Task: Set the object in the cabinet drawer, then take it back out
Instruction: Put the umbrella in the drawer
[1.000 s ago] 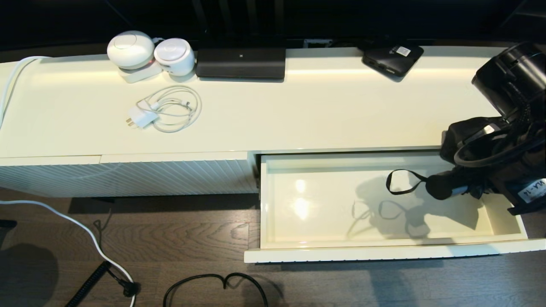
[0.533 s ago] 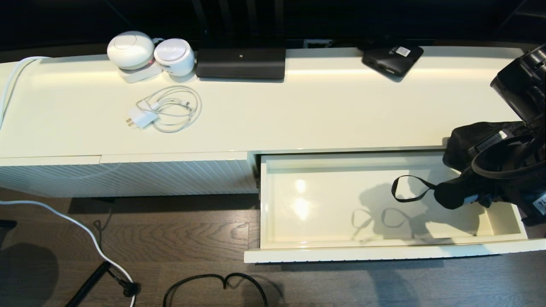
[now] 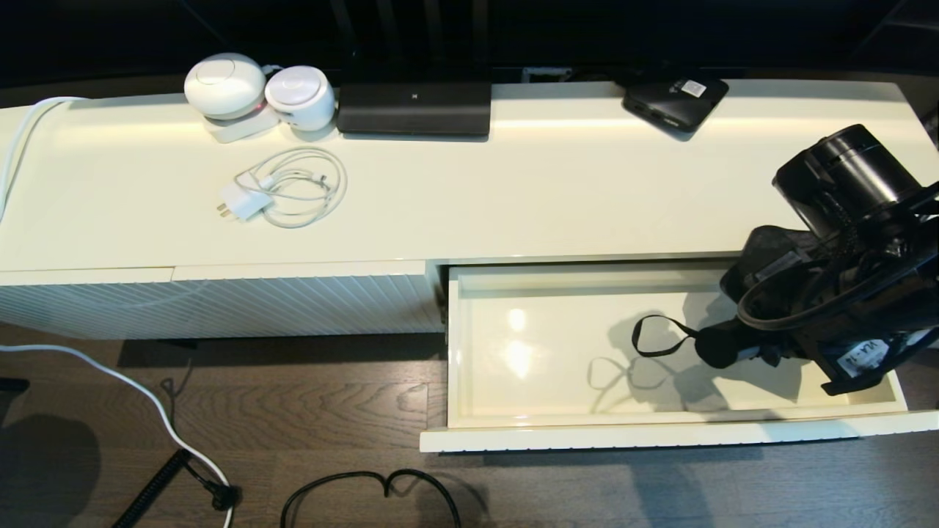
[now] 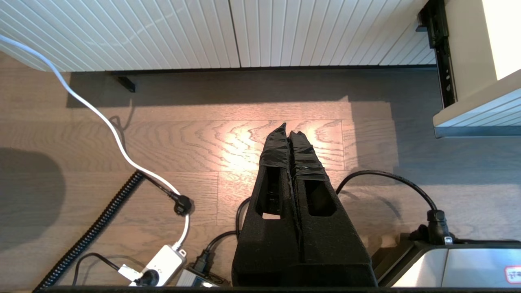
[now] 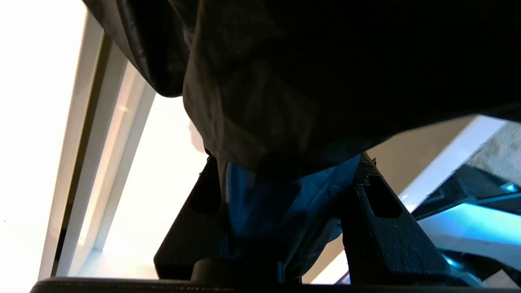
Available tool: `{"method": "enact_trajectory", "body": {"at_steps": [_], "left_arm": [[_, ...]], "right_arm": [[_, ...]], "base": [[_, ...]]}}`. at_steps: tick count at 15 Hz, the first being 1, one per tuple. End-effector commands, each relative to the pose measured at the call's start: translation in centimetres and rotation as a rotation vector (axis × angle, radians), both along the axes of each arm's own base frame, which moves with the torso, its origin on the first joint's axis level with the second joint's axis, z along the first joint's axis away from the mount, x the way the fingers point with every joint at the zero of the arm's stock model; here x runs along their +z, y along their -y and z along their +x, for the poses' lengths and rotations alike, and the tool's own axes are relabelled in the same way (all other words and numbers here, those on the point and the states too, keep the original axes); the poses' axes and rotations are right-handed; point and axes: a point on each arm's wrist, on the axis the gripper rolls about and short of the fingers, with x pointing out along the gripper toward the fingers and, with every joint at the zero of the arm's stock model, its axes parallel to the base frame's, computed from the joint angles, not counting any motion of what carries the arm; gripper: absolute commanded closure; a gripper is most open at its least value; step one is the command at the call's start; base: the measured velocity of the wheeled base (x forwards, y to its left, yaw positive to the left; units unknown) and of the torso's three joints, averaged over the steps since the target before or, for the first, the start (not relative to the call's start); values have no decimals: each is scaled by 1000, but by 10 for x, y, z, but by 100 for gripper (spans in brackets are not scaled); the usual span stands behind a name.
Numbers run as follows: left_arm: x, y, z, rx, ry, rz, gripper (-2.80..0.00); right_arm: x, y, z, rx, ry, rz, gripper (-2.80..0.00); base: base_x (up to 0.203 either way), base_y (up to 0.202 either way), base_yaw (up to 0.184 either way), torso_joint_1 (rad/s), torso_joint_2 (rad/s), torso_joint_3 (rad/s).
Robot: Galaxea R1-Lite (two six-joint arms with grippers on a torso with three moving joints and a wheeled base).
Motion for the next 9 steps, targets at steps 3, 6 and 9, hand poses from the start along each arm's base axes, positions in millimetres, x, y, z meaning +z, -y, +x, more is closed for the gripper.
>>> {"method": "enact_trajectory", "body": {"at_steps": [3,6,9], "left_arm": [[0,0,0,0,2,-1,0],[0,0,0,0,1,-1,0],[0,0,0,0,3,-1,0]], "right_arm": [[-7,-7,12,18,-11,11,0],[-3,-6,12,35,2,2,0],[-3,-8,15,34,16,5,0]], "base": [[0,0,0,0,0,0],[0,0,0,0,0,0],[0,0,0,0,0,0]]}}
